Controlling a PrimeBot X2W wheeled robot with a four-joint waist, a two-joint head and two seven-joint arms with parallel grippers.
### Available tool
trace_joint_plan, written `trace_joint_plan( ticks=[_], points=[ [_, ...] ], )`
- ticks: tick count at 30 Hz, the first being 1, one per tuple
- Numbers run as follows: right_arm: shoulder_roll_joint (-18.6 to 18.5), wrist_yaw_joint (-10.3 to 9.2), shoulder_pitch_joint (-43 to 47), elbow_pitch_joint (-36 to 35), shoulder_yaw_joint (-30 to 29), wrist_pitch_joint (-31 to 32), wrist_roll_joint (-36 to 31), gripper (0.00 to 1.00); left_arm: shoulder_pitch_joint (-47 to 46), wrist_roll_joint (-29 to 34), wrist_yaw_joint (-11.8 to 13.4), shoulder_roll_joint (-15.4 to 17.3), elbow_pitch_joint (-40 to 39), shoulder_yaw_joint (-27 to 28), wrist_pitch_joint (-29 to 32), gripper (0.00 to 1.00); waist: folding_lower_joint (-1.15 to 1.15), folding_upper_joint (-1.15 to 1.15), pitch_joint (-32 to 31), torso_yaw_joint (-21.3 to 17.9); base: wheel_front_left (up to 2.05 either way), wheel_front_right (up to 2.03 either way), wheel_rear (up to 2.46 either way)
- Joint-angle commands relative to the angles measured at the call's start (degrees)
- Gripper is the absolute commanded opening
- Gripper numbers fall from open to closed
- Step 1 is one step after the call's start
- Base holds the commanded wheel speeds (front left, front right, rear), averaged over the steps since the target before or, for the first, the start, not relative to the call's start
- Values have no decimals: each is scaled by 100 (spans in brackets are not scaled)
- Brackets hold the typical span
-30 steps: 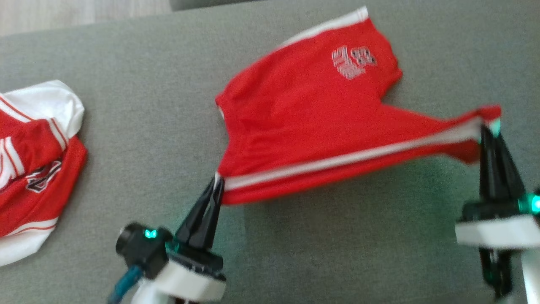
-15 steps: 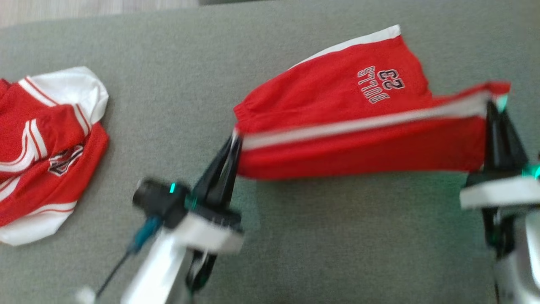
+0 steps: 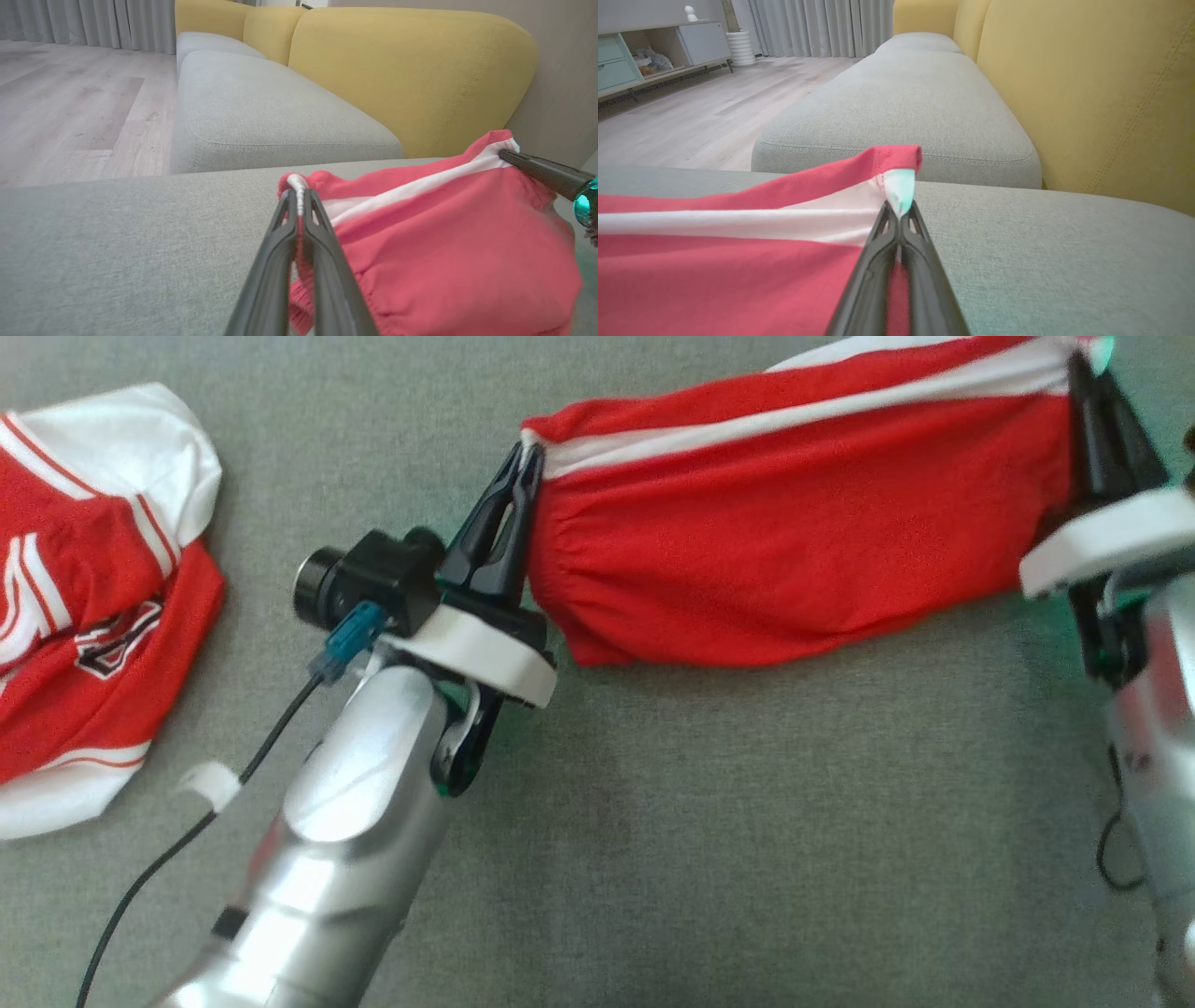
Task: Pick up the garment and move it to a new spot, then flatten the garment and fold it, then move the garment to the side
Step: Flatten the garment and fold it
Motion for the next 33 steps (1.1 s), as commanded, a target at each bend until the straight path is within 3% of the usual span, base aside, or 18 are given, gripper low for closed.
trace_joint_plan(
  ticks=[1, 8, 9, 10, 11, 12, 13, 17, 23, 27, 33],
  points=[
    [-65, -4, -225, 63, 159, -84, 71, 0, -247, -107, 32, 52, -39, 30, -87, 0, -2, 0, 137, 44, 0, 0, 0],
    [45, -4, -838, 859, 698, -212, 370, 0, -648, -432, 208, 50, 500, -381, -255, 0, -2, 0, 301, 26, 0, 0, 0],
    [59, -4, -893, 967, 763, -227, 461, 24, -676, -473, 238, 50, 565, -418, -279, 0, -2, 0, 307, 18, 0, 0, 0],
    [67, -4, -941, 1062, 802, -241, 549, 88, -695, -506, 271, 50, 618, -445, -302, 0, -2, 0, 307, 10, 0, 0, 0],
    [80, -4, -973, 1133, 835, -253, 637, 100, -700, -525, 294, 50, 668, -477, -319, 14, -2, 0, 300, 4, 0, 0, 0],
    [90, -4, -987, 1172, 869, -264, 714, 100, -693, -550, 312, 50, 704, -499, -332, 42, -2, 0, 285, -1, 0, 0, 0],
    [89, -4, -978, 1190, 909, -271, 772, 100, -677, -562, 343, 50, 725, -516, -342, 100, -2, 0, 259, -4, 0, 0, 0],
    [48, -4, -735, 840, 855, -280, 989, 100, -502, -328, 558, 51, 463, -477, -359, 100, -2, 0, 104, -19, 0, 0, 0],
    [69, -4, -8, 635, 665, -282, 1313, 100, 405, 435, 961, 217, -817, -54, -362, 100, -2, 0, -201, 40, 0, 0, 0],
    [-42, -4, 185, 888, 420, -282, 1388, 100, 1178, 874, 1196, 278, -1757, 263, -362, 100, -2, 0, -337, 219, 0, 0, 0],
    [-269, -4, 122, 1660, 368, -139, 1527, 100, 2148, 1243, 1333, 228, -2709, 558, -363, 100, -2, 0, -482, 664, 0, 0, 0]
  ],
)
